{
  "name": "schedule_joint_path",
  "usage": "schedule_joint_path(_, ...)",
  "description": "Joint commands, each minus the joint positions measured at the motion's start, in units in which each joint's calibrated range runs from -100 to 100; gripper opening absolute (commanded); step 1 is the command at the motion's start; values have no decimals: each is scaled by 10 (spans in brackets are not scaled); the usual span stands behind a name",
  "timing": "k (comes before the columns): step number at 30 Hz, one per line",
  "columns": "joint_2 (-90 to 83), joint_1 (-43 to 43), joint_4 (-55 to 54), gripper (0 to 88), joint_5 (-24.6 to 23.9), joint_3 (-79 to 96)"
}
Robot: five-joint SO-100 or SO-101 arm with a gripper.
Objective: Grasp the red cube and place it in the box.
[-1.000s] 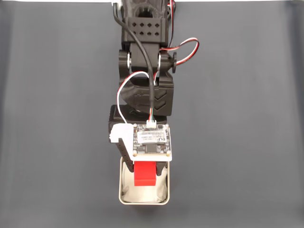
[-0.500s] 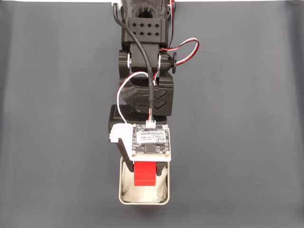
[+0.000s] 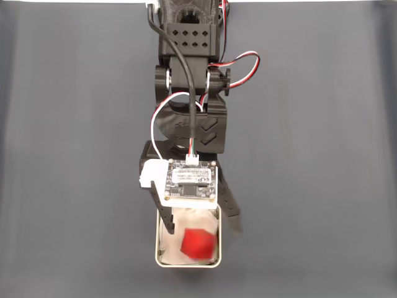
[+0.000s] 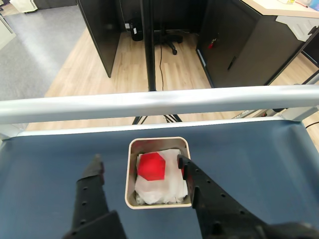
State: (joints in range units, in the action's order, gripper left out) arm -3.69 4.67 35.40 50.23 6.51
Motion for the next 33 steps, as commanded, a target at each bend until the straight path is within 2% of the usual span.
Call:
schedule_joint_path(1, -11, 3, -20, 419, -1, -1)
schedule_joint_path(33, -25, 4, -29, 425, 5, 12)
